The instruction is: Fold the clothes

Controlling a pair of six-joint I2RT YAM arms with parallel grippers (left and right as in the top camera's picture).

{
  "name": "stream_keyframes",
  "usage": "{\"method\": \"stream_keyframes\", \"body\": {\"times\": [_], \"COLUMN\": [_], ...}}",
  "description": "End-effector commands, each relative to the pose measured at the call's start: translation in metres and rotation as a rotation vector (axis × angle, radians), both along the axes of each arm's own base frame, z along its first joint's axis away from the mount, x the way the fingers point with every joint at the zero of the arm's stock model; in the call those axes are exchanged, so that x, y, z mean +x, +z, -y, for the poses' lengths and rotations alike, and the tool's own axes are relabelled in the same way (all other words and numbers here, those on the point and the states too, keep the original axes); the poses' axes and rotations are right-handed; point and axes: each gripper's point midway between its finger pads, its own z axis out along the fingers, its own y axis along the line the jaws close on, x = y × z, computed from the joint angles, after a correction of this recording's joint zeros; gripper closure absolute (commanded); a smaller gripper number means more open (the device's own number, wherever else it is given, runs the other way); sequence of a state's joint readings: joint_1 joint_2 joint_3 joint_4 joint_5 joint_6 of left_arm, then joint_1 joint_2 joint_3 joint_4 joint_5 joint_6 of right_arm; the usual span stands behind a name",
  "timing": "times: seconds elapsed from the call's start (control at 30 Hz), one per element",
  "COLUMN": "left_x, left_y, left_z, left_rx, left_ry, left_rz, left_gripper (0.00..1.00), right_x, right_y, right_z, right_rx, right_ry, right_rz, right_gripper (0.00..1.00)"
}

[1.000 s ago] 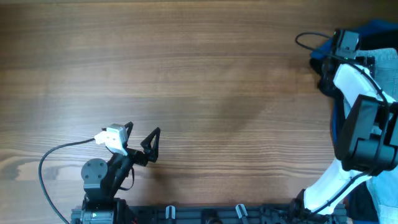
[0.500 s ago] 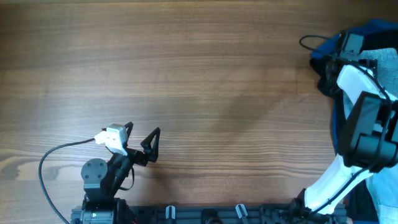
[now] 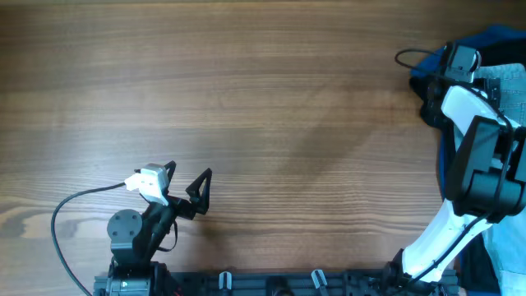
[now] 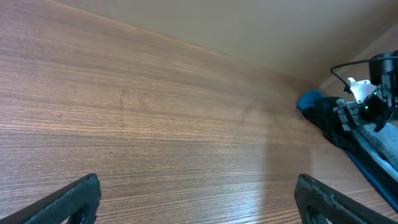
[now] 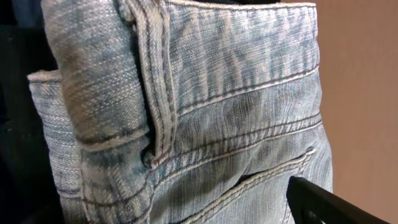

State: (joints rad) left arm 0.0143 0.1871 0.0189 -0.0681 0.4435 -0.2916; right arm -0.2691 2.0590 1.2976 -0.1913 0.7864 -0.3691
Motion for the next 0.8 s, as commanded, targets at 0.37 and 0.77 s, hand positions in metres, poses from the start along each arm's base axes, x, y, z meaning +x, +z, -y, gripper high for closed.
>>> {"method": "stream_keyframes", "body": {"times": [0.37, 0.77], "left_x": [-0.001, -0.001], "left_y": [0.000, 0.000], "left_z": [0.000, 0.000], "left_rx": [-0.006, -0.006], "left_ry": [-0.003, -0.003], "left_rz": [-0.010, -0.010], "left_gripper": [0.00, 0.00], "right_x": [-0.005, 0.015], "right_y": [-0.015, 0.072], "right_z": [0.007, -0.006], "right_rx": [0.040, 0.052], "right_ry": [-0.055, -0.046], "right_rz": [0.028, 0.296], "right_gripper": [0.96, 0.96]}}
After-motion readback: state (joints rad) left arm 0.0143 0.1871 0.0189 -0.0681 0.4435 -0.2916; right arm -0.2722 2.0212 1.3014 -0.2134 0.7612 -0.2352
